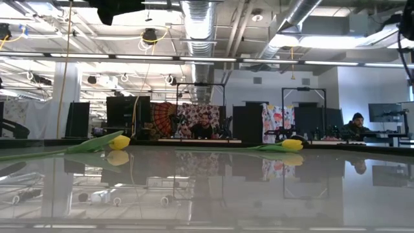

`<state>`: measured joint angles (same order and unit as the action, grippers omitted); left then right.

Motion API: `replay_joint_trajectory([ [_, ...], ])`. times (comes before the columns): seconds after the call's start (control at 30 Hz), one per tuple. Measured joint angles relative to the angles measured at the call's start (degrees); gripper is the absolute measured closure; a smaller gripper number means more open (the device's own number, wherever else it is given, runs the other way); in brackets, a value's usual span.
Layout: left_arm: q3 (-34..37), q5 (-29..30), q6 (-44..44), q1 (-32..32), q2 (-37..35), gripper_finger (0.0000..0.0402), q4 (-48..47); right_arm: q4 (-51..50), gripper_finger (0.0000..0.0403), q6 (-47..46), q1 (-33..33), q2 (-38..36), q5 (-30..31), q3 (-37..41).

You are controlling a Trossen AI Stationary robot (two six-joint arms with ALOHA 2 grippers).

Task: Sort flowers into vase by color
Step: Put the orange flower into the transparent flower vase

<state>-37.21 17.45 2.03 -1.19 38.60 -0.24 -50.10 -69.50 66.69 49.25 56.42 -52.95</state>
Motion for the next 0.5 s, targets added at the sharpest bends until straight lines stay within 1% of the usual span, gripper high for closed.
replay_joint_trajectory([
  [0.17, 0.0, -1.84, 0.1, 0.0, -0.01, 0.0272, 1.28, -0.74, 0.0383, -4.77, 6.78, 3.54, 1.06, -0.02],
  [0.3, 0.0, -1.83, 0.06, 0.0, -0.01, 0.0272, 1.22, -0.7, 0.0383, -7.99, 9.88, 5.67, 3.66, -0.02],
  [0.4, 0.0, -1.76, -0.54, 0.0, -0.01, 0.0272, 1.19, -0.48, 0.0383, -8.52, 11.72, 7.27, 3.43, -0.02],
  [0.5, 0.0, -1.76, -0.8, 0.0, -0.01, 0.0272, 1.17, -0.65, 0.0383, -7.33, 16.17, 8.12, 4.69, -0.59],
])
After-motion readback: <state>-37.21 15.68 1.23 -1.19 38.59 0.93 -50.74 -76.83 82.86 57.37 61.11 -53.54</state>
